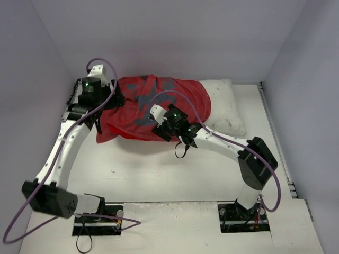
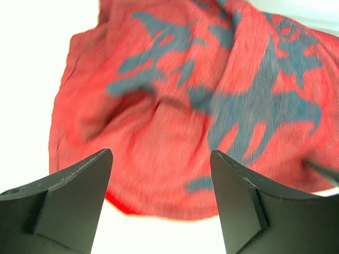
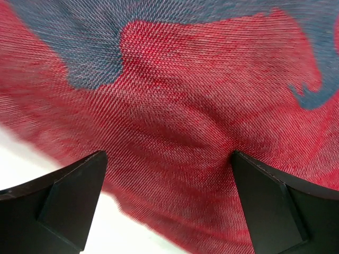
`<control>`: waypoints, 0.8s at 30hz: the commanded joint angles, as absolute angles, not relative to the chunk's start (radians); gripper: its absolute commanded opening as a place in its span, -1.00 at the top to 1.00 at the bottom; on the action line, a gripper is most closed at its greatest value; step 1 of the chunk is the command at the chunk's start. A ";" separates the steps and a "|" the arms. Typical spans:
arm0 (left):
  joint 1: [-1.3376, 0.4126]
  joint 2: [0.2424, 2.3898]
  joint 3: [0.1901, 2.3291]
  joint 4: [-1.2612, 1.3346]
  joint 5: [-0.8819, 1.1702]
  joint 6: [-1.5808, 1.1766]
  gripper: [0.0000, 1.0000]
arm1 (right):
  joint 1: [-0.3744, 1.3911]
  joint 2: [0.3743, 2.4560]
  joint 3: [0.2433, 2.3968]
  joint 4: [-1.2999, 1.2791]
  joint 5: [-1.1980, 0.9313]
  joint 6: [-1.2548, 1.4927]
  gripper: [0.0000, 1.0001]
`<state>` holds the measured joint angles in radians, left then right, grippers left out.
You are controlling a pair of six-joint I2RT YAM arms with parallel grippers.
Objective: Put the pillow into the pillowcase
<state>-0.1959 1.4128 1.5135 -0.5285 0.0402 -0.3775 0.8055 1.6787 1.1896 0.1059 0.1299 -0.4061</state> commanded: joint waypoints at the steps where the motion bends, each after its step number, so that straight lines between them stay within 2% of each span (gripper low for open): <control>1: -0.202 1.248 1.369 -0.500 -0.008 -0.437 -0.40 | 0.834 1.730 1.230 0.250 0.356 -0.541 -1.00; 9: -0.206 1.007 1.123 -0.532 0.032 -0.495 -0.40 | 0.835 1.954 1.317 0.285 0.534 -0.603 -1.00; 11: -0.206 0.994 1.094 -0.549 0.028 -0.500 -0.40 | 0.818 1.988 1.341 0.282 0.496 -0.572 -0.88; 14: -0.209 0.976 1.077 -0.554 0.035 -0.503 -0.40 | 0.819 1.983 1.370 0.264 0.430 -0.551 0.21; 15: -0.207 0.971 1.072 -0.555 0.032 -0.503 -0.40 | 0.821 1.977 1.384 0.238 0.402 -0.543 0.99; 20: -0.209 0.982 1.112 -0.577 0.014 -0.463 -0.34 | 0.847 1.852 1.592 -0.054 0.140 -0.411 1.00; 21: -0.207 0.994 1.162 -0.583 0.009 -0.453 -0.32 | 0.851 1.820 1.629 -0.087 0.023 -0.347 1.00; 24: -0.209 1.028 1.265 -0.604 -0.008 -0.408 -0.29 | 0.853 1.726 1.788 -0.179 -0.142 -0.243 1.00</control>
<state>-0.2020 1.0180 1.1309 -0.6437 0.0212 -0.4576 0.8257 1.9347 1.6066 -0.1234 0.1429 -0.4007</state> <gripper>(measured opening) 0.647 0.064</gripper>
